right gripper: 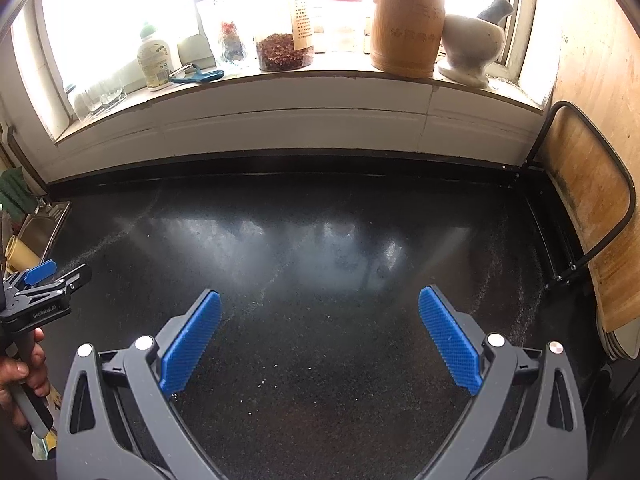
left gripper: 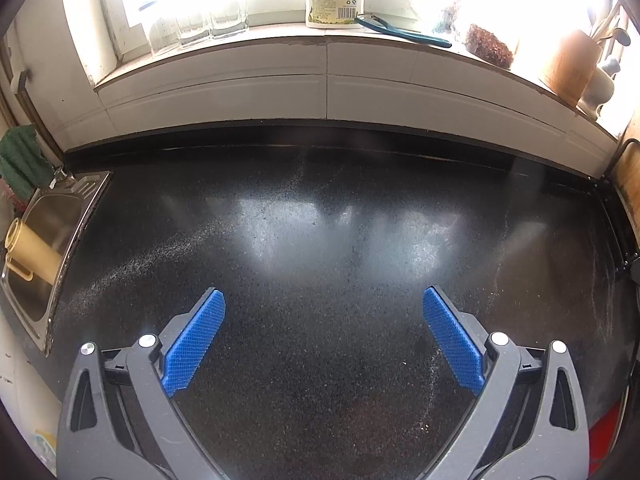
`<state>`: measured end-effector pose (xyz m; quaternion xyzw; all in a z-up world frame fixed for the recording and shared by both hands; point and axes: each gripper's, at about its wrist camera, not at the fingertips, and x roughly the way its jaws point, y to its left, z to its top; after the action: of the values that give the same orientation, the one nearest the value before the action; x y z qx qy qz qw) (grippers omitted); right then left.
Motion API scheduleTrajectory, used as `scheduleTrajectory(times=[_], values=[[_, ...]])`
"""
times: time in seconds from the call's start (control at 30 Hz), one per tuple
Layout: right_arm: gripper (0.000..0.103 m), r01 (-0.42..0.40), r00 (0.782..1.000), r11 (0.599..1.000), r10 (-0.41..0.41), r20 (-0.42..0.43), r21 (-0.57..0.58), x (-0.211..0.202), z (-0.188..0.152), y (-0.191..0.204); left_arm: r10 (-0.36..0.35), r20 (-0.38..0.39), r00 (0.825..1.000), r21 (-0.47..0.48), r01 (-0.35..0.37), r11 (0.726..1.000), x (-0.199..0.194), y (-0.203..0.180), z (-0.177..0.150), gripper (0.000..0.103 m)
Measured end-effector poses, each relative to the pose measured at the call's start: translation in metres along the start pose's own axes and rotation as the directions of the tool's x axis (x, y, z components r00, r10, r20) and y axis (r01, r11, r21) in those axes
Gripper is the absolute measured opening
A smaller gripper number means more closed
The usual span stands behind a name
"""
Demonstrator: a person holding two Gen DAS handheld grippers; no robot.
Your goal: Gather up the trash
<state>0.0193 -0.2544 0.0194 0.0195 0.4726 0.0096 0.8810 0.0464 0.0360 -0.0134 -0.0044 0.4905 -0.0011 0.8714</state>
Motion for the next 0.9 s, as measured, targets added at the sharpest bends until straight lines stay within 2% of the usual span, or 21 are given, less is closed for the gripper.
scheduleTrajectory(times=[0.9], values=[[0.096,-0.011,1.0,1.0,0.011,-0.009,-0.001,0.0022,-0.001,0.0016,0.002,-0.007,1.0,-0.005,-0.002,1.0,0.0017,-0.0021,0.0013,0.096]])
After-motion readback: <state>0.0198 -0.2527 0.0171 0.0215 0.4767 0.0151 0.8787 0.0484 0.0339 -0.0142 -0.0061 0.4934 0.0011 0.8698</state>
